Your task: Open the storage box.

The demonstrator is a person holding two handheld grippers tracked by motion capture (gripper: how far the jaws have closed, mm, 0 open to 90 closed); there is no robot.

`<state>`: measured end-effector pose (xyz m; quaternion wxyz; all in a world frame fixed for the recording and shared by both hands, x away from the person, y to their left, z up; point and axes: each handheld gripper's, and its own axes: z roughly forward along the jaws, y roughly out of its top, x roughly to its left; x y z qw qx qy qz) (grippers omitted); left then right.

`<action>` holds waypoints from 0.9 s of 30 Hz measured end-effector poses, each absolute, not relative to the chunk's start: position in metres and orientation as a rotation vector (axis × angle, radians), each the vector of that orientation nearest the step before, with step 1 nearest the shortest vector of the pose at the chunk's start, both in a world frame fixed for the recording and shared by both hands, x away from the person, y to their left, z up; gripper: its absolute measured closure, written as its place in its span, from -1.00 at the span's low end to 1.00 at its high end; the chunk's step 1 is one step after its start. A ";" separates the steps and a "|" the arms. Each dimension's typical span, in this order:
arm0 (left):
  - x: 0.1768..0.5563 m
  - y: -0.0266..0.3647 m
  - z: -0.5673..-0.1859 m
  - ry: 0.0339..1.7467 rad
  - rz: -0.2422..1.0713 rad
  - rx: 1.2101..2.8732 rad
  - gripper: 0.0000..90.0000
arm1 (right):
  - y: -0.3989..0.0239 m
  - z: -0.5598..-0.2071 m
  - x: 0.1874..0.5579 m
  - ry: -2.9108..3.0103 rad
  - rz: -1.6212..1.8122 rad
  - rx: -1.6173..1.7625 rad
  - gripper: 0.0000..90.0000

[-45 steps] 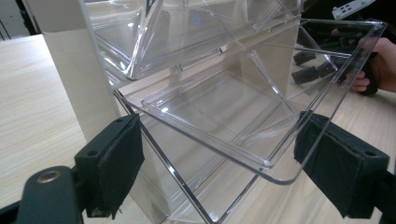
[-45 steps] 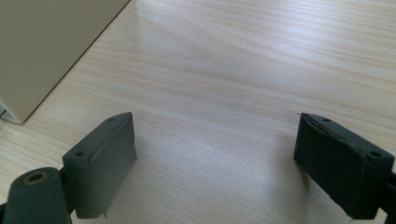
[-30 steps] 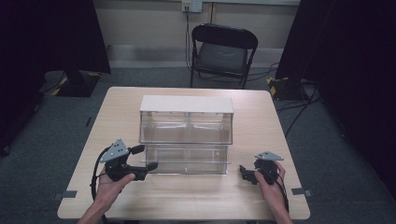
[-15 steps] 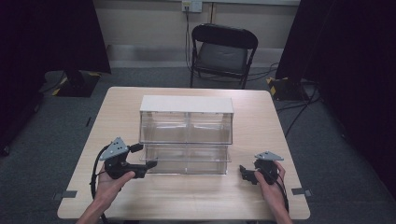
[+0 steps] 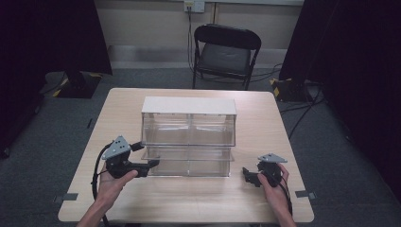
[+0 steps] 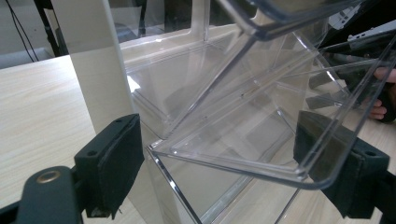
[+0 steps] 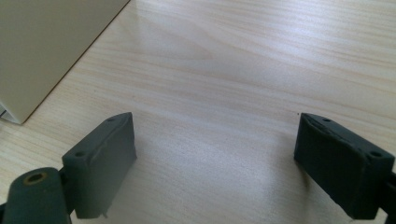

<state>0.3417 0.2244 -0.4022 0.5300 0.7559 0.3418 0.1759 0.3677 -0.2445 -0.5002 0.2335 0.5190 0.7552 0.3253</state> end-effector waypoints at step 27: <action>0.347 0.223 -0.386 0.807 0.396 1.774 -0.66 | -0.245 -0.500 0.368 2.074 0.893 1.425 -0.74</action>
